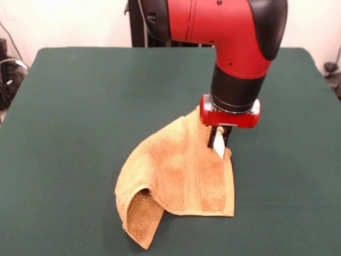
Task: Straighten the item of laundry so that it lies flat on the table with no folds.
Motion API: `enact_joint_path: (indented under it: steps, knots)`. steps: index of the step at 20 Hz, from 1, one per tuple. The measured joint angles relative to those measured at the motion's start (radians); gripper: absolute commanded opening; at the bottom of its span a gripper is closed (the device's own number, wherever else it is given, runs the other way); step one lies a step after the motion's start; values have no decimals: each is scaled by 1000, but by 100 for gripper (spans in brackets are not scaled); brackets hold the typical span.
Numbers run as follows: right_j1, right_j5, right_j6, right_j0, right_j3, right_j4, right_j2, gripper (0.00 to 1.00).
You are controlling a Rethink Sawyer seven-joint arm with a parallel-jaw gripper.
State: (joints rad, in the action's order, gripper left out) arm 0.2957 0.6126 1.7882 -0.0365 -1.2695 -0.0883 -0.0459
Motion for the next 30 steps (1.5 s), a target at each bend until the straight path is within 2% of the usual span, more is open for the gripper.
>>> enact_joint_path:
  steps: [16, 30]
  knots:
    - [-2, 0, 0, 5, 0, 15, -7, 0]
    - [-7, 0, 0, 52, 0, 49, -24, 0]
